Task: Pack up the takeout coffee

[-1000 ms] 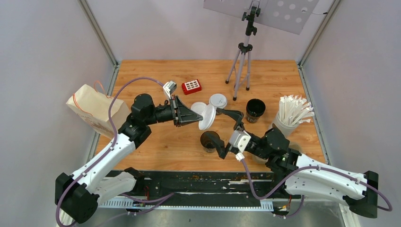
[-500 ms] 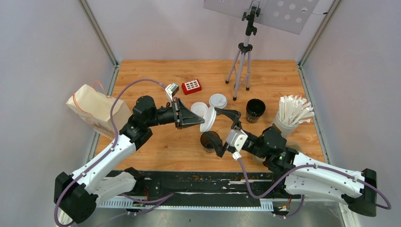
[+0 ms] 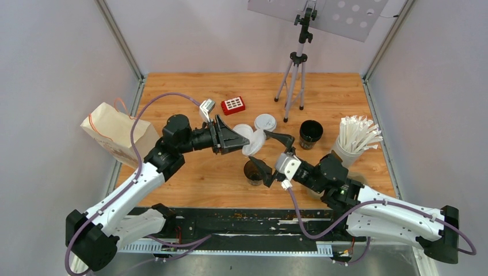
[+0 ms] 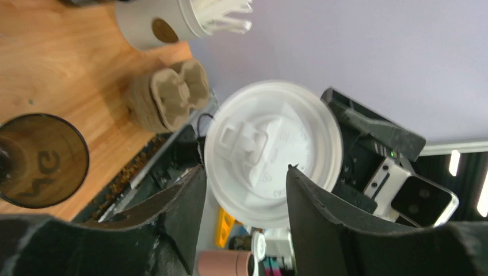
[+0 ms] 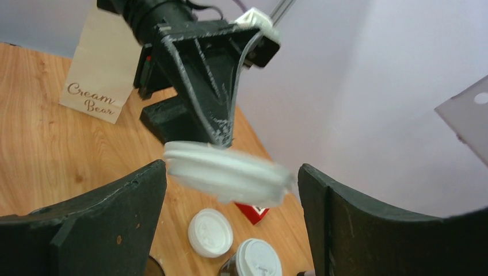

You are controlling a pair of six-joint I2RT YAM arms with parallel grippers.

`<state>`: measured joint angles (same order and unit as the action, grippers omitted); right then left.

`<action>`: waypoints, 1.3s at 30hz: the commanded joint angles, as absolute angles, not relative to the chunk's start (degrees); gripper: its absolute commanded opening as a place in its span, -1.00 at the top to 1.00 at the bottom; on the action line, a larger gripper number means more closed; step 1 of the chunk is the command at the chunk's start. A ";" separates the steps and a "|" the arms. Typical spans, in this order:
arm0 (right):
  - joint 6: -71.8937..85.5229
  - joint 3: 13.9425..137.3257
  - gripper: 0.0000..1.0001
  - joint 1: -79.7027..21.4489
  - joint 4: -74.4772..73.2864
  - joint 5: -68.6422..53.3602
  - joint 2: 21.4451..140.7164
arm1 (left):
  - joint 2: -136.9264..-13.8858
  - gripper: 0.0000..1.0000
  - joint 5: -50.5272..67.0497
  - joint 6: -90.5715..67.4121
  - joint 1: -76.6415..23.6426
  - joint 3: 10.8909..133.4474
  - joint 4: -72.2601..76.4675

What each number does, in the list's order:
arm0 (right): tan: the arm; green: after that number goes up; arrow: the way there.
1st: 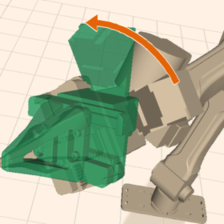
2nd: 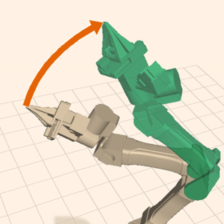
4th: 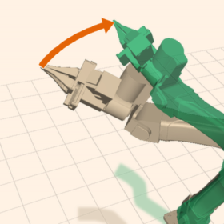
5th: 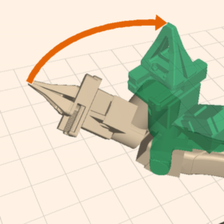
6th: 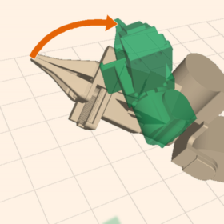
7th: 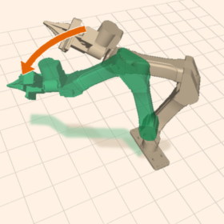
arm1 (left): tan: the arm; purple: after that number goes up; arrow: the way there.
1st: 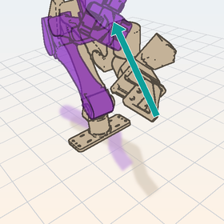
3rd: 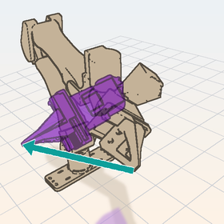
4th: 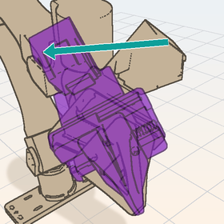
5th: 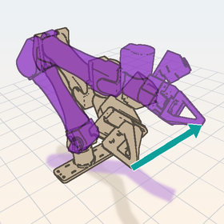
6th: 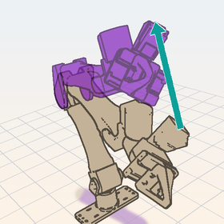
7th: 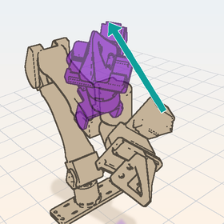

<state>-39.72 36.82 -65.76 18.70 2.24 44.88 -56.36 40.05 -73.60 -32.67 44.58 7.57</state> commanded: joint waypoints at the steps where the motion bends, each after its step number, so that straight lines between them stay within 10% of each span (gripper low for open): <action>1: -33.91 39.95 -0.66 -65.56 11.19 5.12 42.88 | -56.20 -0.25 31.32 -56.57 -32.86 53.78 -7.54; 10: -26.89 39.25 -0.42 -65.56 4.45 7.15 41.13 | -59.58 0.16 34.05 -58.45 -32.85 50.10 3.45; 20: 9.88 51.96 -0.39 -62.58 -28.22 30.73 51.73 | -60.08 0.19 16.10 -33.35 -32.89 58.94 -28.66; 39: 16.81 52.81 -0.22 -28.50 -33.93 7.01 75.76 | -46.54 0.02 17.71 -17.95 -32.91 46.37 -28.56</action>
